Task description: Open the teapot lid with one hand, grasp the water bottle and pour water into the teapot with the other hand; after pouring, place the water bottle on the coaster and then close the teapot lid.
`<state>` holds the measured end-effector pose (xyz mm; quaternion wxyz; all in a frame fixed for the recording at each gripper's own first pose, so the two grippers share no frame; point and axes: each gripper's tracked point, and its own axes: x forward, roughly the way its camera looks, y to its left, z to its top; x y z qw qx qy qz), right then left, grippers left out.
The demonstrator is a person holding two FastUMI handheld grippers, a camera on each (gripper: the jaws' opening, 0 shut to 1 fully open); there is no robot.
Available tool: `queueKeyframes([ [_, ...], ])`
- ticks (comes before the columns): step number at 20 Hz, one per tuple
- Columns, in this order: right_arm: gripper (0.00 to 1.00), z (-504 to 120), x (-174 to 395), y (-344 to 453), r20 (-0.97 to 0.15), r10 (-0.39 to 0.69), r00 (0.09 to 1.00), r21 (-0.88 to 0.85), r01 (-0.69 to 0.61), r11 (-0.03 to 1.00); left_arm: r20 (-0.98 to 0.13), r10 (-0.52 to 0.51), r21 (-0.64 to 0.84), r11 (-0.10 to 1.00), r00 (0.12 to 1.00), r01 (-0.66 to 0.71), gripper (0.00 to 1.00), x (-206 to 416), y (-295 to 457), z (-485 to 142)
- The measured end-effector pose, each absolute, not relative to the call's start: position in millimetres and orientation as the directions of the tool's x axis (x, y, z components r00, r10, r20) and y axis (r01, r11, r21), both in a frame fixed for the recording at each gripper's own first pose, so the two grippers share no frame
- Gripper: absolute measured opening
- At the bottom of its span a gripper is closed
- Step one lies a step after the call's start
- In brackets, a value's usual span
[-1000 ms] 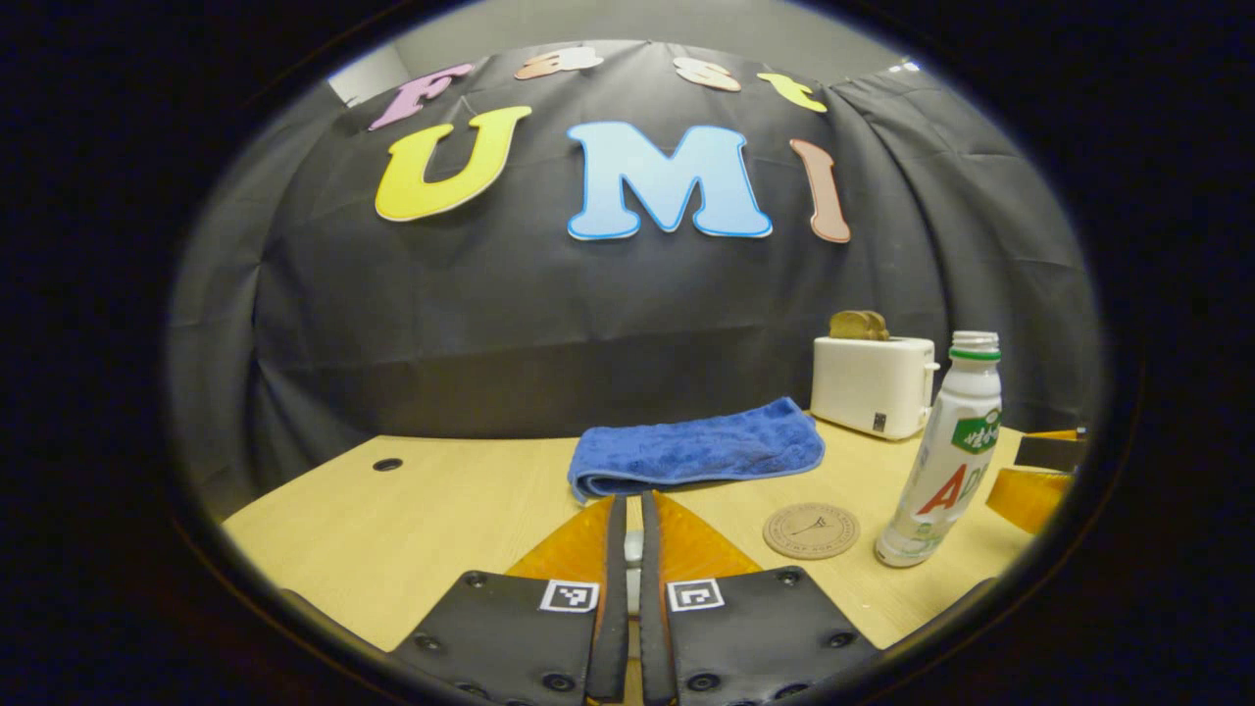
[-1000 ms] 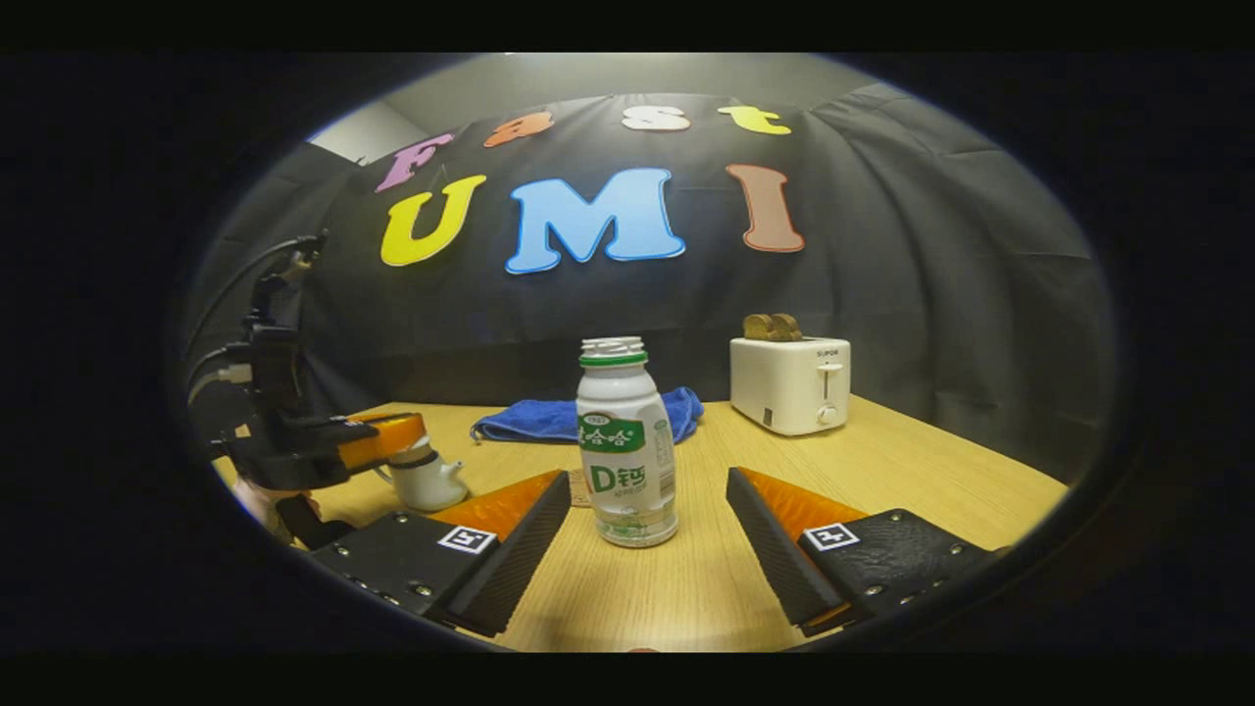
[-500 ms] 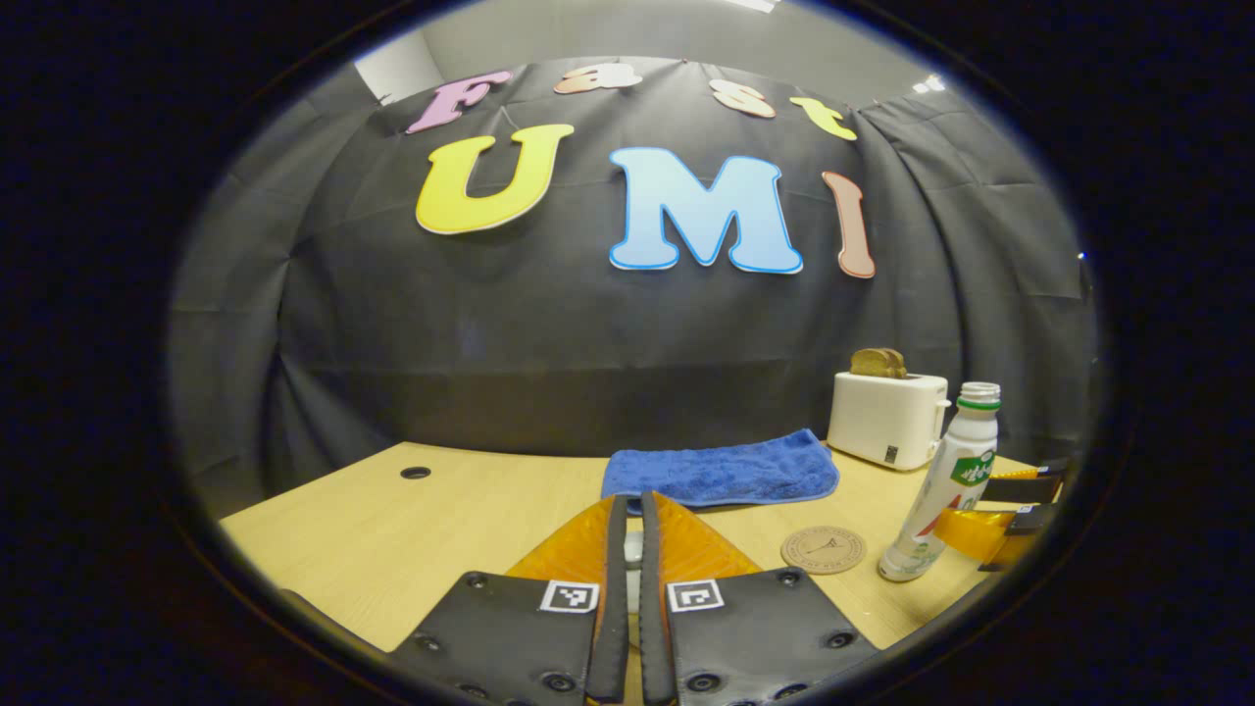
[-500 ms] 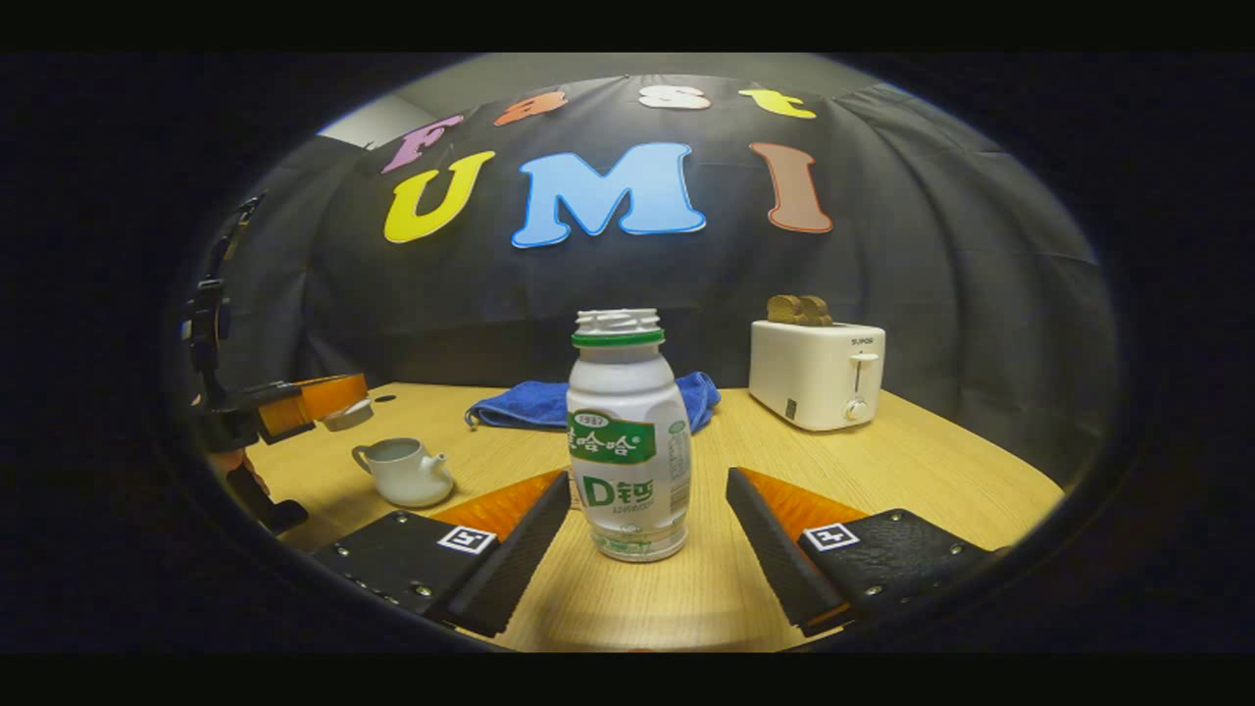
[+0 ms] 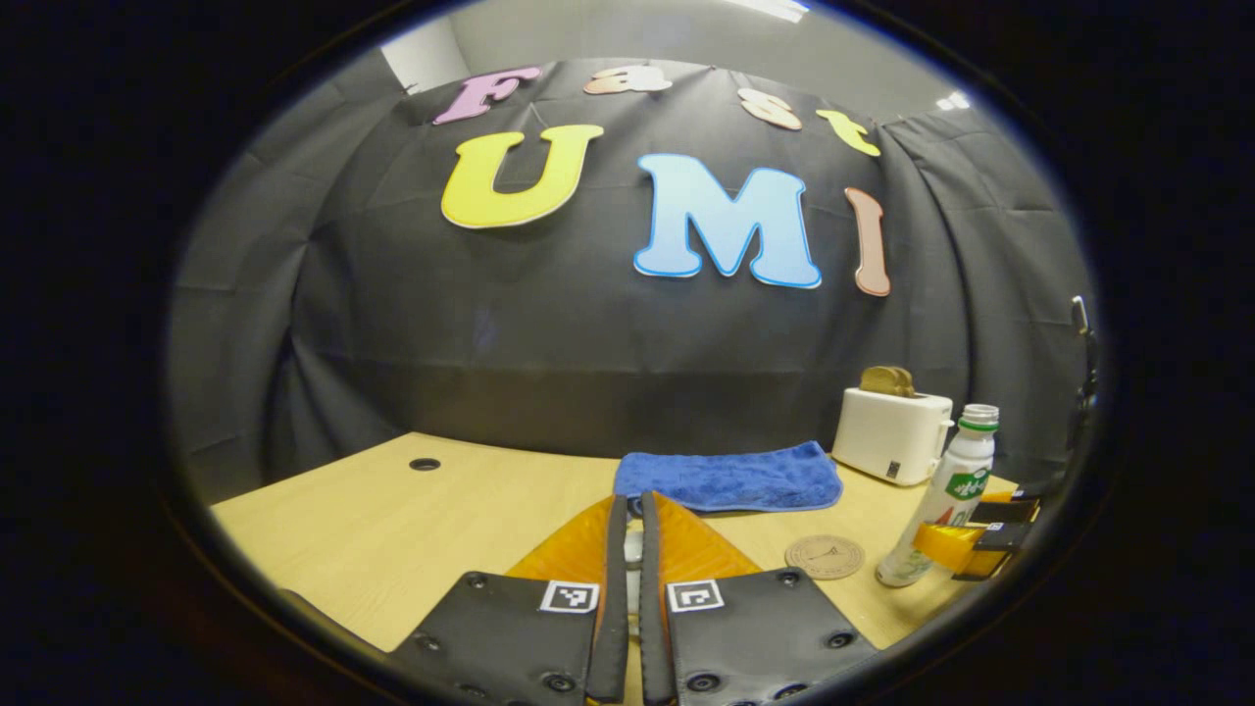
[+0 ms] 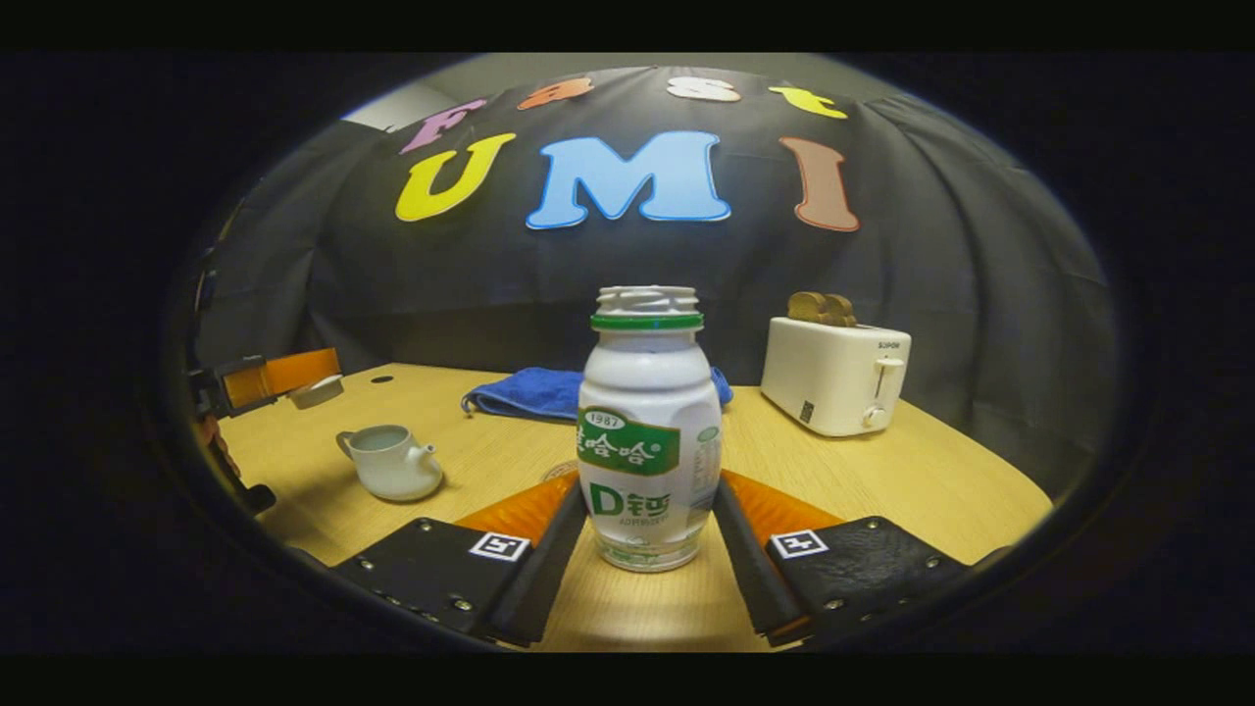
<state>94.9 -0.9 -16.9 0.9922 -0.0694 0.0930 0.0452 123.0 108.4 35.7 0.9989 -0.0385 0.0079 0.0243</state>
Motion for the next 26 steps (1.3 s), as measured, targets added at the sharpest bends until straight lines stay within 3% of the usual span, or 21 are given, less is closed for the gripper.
queueKeyframes([
  [9, 0.73, 12, 103, 11, -0.12, 0.016, 0.993, -0.503, -0.075, 0.861, -0.022, 0.079, -0.121, 0.989, 0.997, -0.081, 0.15, 115, 133, 39],
  [10, 0.73, 15, 106, 12, -0.106, 0.008, 0.994, -0.55, -0.065, 0.832, -0.019, 0.087, -0.121, 0.989, 0.996, -0.089, 0.12, 114, 136, 40],
  [14, 0.73, 32, 118, 21, -0.051, 0.0, 0.999, -0.719, -0.037, 0.694, -0.012, 0.11, -0.123, 0.986, 0.994, -0.111, 0.15, 110, 147, 43],
  [19, 0.73, 48, 128, 42, 0.01, 0.04, 0.999, -0.862, -0.012, 0.507, -0.012, 0.125, -0.13, 0.984, 0.992, -0.125, 0.12, 109, 156, 44],
  [26, 0.73, 62, 146, 65, 0.052, 0.112, 0.992, -0.957, 0.018, 0.29, -0.02, 0.14, -0.139, 0.98, 0.99, -0.141, 0.15, 106, 166, 41],
])
